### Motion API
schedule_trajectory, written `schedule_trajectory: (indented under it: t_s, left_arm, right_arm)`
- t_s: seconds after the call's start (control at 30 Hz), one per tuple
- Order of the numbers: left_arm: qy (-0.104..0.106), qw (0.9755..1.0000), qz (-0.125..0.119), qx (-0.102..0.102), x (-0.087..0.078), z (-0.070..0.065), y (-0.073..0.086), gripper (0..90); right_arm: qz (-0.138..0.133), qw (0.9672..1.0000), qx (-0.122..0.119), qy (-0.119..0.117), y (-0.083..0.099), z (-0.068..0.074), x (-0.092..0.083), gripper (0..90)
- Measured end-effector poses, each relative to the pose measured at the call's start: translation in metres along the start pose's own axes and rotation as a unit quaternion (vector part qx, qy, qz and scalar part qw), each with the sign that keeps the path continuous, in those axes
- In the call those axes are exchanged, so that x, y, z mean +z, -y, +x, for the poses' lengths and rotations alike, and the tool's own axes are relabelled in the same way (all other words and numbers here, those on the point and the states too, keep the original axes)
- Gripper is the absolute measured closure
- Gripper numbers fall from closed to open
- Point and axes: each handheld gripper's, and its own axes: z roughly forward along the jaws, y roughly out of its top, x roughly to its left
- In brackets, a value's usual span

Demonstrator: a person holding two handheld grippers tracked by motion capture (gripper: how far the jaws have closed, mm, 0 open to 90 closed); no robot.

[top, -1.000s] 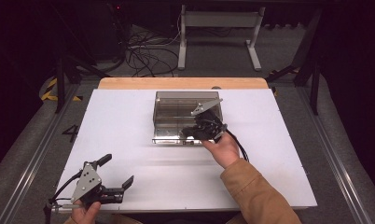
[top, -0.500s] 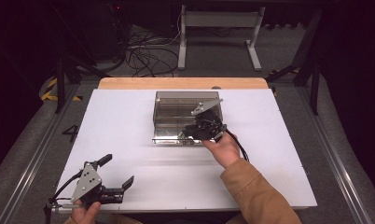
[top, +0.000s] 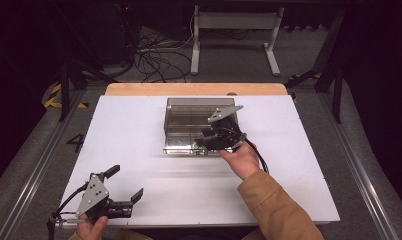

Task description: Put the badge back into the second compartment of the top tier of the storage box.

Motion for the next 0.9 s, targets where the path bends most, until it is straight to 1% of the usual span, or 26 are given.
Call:
schedule_trajectory:
  t_s: [0.07,0.1,0.17,0.2,0.3,0.37,0.47,0.57,0.73,0.8,0.9]
  left_arm:
    - [-0.001,1.0000,0.000,-0.001,0.000,0.000,0.000,1.8]
    - [-0.001,1.0000,0.000,0.000,0.000,0.000,0.000,1.8]
    - [-0.002,1.0000,0.001,0.000,0.000,0.000,0.000,1.8]
    - [-0.002,1.0000,0.000,0.000,0.000,0.000,0.000,1.9]
    - [-0.002,1.0000,0.000,-0.001,0.000,0.000,0.000,1.8]
    - [-0.002,1.0000,0.000,0.000,0.000,0.000,0.000,1.9]
    - [-0.003,1.0000,0.002,0.001,0.000,0.000,0.000,1.9]
    - [-0.003,1.0000,0.001,0.001,0.000,0.000,0.000,1.8]
    - [-0.003,1.0000,0.000,0.001,0.000,0.000,0.000,1.8]
    - [-0.005,1.0000,0.000,0.000,-0.001,0.000,0.000,1.9]
    - [-0.005,1.0000,0.002,0.001,-0.001,0.000,0.000,1.8]
  right_arm:
    - [-0.005,1.0000,-0.005,0.000,-0.001,0.002,-0.003,41.7]
    - [-0.008,0.9999,-0.007,0.006,-0.001,0.004,-0.004,38.9]
    - [-0.013,0.9995,-0.024,0.016,-0.002,0.006,-0.008,33.5]
    - [-0.017,0.9993,-0.027,0.017,-0.002,0.007,-0.010,30.3]
    - [-0.031,0.9990,-0.029,0.012,-0.002,0.009,-0.016,19.4]
    - [-0.040,0.9987,-0.030,0.011,-0.003,0.010,-0.019,14.4]
    - [-0.050,0.9981,-0.034,0.011,-0.003,0.013,-0.023,10.7]
    - [-0.055,0.9979,-0.034,0.009,-0.003,0.014,-0.026,9.3]
    - [-0.057,0.9977,-0.036,0.011,-0.002,0.016,-0.030,6.9]
    - [-0.061,0.9973,-0.036,0.014,-0.002,0.017,-0.033,5.7]
    - [-0.070,0.9968,-0.038,0.011,-0.001,0.018,-0.038,4.6]
